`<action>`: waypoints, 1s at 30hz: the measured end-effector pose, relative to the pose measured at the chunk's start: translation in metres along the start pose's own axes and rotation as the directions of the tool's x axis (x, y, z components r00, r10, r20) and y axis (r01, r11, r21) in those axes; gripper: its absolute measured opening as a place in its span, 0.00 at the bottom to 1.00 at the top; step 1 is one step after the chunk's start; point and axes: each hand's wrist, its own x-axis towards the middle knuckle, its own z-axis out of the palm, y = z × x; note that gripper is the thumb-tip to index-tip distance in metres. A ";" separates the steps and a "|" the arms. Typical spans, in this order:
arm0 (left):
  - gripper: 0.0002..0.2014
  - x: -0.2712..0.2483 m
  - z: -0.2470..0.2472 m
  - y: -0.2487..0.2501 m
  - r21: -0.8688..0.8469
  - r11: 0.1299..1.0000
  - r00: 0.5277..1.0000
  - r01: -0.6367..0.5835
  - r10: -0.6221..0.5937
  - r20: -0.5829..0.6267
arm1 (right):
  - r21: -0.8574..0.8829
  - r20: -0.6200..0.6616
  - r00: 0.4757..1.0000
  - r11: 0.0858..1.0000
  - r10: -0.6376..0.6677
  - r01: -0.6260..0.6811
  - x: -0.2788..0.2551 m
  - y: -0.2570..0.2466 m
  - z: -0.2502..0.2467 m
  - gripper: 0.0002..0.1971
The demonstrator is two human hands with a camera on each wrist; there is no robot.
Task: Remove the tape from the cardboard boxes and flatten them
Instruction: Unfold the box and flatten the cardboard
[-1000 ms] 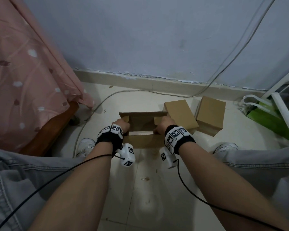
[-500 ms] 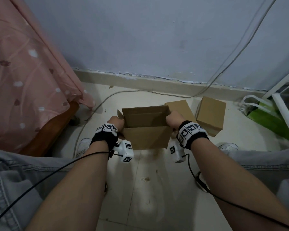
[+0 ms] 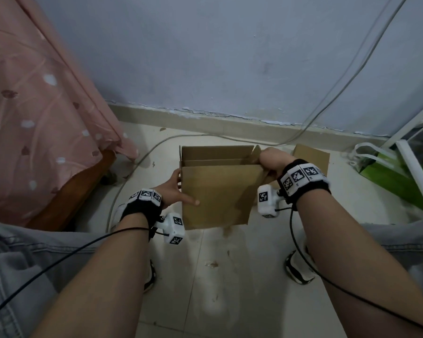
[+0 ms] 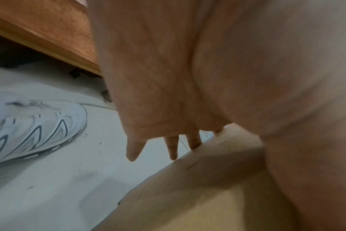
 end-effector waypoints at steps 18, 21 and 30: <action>0.22 0.002 0.003 0.000 0.072 0.995 0.863 0.073 -0.027 -0.505 | 0.296 0.238 0.969 0.945 0.071 -0.142 0.013 0.053 0.060 0.46; 0.12 0.000 0.027 0.020 0.449 0.893 0.863 0.016 0.215 -0.458 | 0.608 0.348 0.936 0.773 -0.054 -0.181 0.006 0.026 0.066 0.45; 0.39 0.012 0.034 0.019 0.742 0.670 0.891 -0.033 0.356 -0.281 | 0.863 0.271 0.958 0.463 -0.092 -0.200 -0.002 -0.004 0.089 0.14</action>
